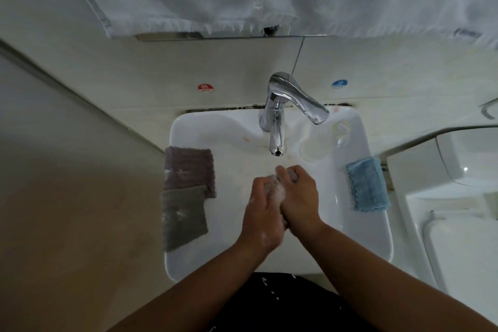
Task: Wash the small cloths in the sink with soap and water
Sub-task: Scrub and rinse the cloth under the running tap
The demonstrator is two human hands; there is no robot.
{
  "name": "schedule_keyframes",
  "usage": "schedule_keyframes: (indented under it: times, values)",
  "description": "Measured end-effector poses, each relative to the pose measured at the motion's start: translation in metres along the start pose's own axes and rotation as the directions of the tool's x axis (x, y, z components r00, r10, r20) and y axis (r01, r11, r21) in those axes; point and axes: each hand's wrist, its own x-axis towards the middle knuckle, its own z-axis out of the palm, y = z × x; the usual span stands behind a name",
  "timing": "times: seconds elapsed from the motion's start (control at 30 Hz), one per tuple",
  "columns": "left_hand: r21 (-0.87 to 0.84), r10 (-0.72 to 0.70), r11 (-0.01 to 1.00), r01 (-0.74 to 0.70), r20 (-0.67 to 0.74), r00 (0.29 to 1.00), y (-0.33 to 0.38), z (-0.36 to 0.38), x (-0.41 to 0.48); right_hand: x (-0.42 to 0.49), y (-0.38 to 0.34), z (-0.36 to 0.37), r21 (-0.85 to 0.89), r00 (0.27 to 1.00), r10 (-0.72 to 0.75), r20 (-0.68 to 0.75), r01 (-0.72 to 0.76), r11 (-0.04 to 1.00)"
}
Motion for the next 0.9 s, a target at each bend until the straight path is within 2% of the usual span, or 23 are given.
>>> schedule_keyframes:
  times: [0.1, 0.17, 0.23, 0.3, 0.37, 0.5, 0.57, 0.63, 0.7, 0.73, 0.8, 0.87, 0.9]
  values:
    - [-0.050, -0.073, 0.996, 0.069, -0.093, 0.993, 0.008, -0.010, 0.022, -0.024, 0.008, 0.009, -0.012, 0.998, 0.007, 0.069, -0.006, 1.000]
    - [-0.112, -0.089, 0.991, 0.080, -0.082, 0.993, 0.010, -0.011, 0.026, -0.022, 0.007, 0.010, -0.029, 0.996, -0.006, 0.085, 0.008, 1.000]
    - [-0.133, -0.058, 0.990, 0.053, -0.030, 0.998, 0.008, -0.002, 0.013, -0.004, 0.002, 0.006, -0.051, 0.999, -0.017, 0.027, 0.019, 0.999]
    - [-0.100, -0.033, 0.994, 0.034, 0.015, 0.999, 0.002, 0.006, 0.001, 0.010, -0.005, -0.002, -0.015, 1.000, 0.011, -0.024, -0.011, 1.000]
    - [-0.081, -0.020, 0.997, 0.019, -0.012, 1.000, -0.001, 0.004, 0.008, 0.004, -0.004, -0.002, -0.027, 1.000, 0.008, -0.003, -0.008, 1.000]
    - [0.063, -0.049, 0.997, 0.049, -0.013, 0.999, -0.004, -0.011, 0.034, -0.028, -0.001, 0.006, -0.080, 0.980, -0.173, 0.096, 0.181, 0.980]
    - [-0.053, -0.064, 0.997, 0.063, -0.014, 0.998, 0.000, -0.006, 0.021, -0.016, -0.003, 0.004, -0.081, 0.976, -0.206, 0.074, 0.211, 0.974]
    - [-0.152, -0.053, 0.987, 0.057, 0.027, 0.998, 0.002, 0.002, 0.003, 0.005, -0.008, -0.003, -0.069, 0.993, -0.118, 0.028, 0.120, 0.990]
    - [-0.125, -0.008, 0.992, 0.017, 0.074, 0.997, 0.007, 0.002, -0.005, 0.013, -0.006, -0.008, -0.010, 1.000, -0.012, 0.003, 0.012, 1.000]
    - [-0.056, 0.025, 0.998, -0.022, 0.056, 0.998, 0.006, 0.000, 0.002, 0.008, -0.004, -0.007, 0.008, 1.000, 0.010, 0.005, -0.010, 1.000]
    - [0.102, 0.039, 0.994, -0.039, 0.004, 0.999, 0.000, -0.007, 0.022, -0.015, -0.002, -0.002, -0.038, 0.997, -0.064, 0.038, 0.065, 0.997]
    - [0.220, 0.041, 0.974, -0.048, 0.034, 0.999, -0.008, -0.014, 0.034, -0.032, 0.000, 0.003, -0.067, 0.978, -0.186, 0.099, 0.193, 0.979]
    - [0.193, 0.042, 0.980, -0.049, 0.040, 0.998, -0.013, -0.013, 0.035, -0.031, 0.000, 0.004, -0.071, 0.971, -0.216, 0.104, 0.224, 0.972]
